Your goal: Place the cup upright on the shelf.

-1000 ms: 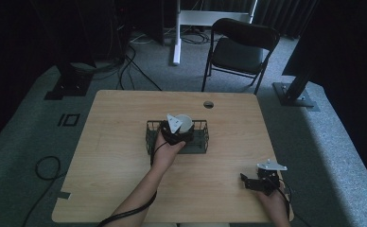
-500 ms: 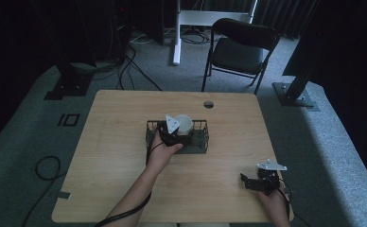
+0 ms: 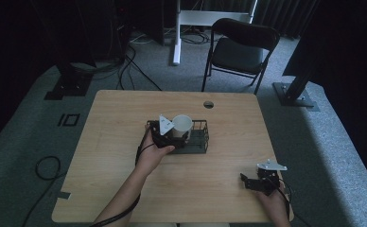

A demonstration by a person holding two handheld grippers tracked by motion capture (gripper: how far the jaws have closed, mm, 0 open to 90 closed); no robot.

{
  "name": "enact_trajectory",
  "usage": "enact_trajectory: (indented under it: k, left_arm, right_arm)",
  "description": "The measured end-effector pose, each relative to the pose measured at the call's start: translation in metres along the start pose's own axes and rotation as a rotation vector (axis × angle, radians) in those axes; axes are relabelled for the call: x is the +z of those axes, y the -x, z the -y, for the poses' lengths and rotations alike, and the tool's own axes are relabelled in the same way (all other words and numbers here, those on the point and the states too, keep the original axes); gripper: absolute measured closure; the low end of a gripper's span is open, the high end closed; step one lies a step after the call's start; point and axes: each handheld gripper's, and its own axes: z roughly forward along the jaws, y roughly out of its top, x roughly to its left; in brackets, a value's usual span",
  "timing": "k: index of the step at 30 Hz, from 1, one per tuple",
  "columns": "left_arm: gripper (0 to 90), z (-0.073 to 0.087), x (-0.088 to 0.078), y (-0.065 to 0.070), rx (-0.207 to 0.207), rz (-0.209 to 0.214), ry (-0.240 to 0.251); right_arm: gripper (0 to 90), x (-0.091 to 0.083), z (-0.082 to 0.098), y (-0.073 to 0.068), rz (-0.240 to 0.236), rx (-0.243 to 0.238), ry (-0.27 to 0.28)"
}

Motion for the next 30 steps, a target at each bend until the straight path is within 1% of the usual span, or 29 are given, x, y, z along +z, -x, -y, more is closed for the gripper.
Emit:
enact_trajectory:
  k: [2, 4, 6, 9, 14, 16, 18, 21, 23, 25, 27, 28, 29, 30]
  left_arm:
    - [5.1, 0.001, -0.003, -0.001, -0.004, 0.006, 0.001]
    - [5.1, 0.001, -0.007, -0.002, 0.007, 0.01, 0.0]
    - [5.1, 0.002, -0.012, -0.002, 0.012, 0.028, -0.001]
    - [5.1, 0.003, -0.019, -0.001, 0.026, 0.04, 0.005]
    - [5.1, 0.005, -0.029, -0.002, 0.029, 0.05, 0.011]
    - [5.1, 0.007, -0.032, -0.003, 0.02, 0.06, 0.014]
    - [5.1, 0.009, -0.036, -0.004, 0.02, 0.068, 0.015]
    - [5.1, 0.013, -0.042, -0.006, 0.015, 0.069, 0.013]
    - [5.1, 0.016, -0.046, -0.009, 0.005, 0.065, 0.02]
    - [5.1, 0.019, -0.049, -0.011, 0.008, 0.059, 0.018]
    - [5.1, 0.023, -0.052, -0.013, 0.001, 0.047, 0.017]
    - [5.1, 0.025, -0.053, -0.015, 0.008, 0.038, 0.013]
    - [5.2, 0.028, -0.056, -0.016, 0.008, 0.041, 0.011]
    - [5.2, 0.03, -0.057, -0.017, -0.002, 0.042, 0.015]
  right_arm:
    - [11.3, 0.0, 0.0, 0.0, 0.0, 0.0, 0.0]
    - [11.3, 0.0, 0.0, 0.0, 0.0, 0.0, 0.0]
    - [11.4, 0.0, 0.0, 0.0, 0.0, 0.0, 0.0]
    - [11.4, 0.0, 0.0, 0.0, 0.0, 0.0, 0.001]
    - [11.3, 0.0, 0.0, 0.0, 0.0, 0.0, 0.0]
    - [11.4, 0.0, 0.0, 0.0, 0.0, 0.0, 0.001]
    - [11.4, 0.0, 0.0, 0.0, 0.001, -0.002, 0.001]
    - [11.3, 0.0, 0.0, 0.0, 0.0, 0.0, 0.0]
    - [11.4, 0.0, 0.0, 0.0, 0.0, -0.001, 0.001]
    - [11.4, 0.0, 0.0, 0.0, 0.0, 0.0, 0.001]
    - [11.3, 0.0, 0.0, 0.0, 0.0, 0.002, 0.0]
    - [11.4, 0.0, 0.0, 0.0, 0.0, 0.0, 0.0]
    - [11.4, 0.0, 0.0, 0.0, 0.0, 0.0, 0.0]
    - [11.3, 0.0, 0.0, 0.0, 0.0, 0.0, 0.0]
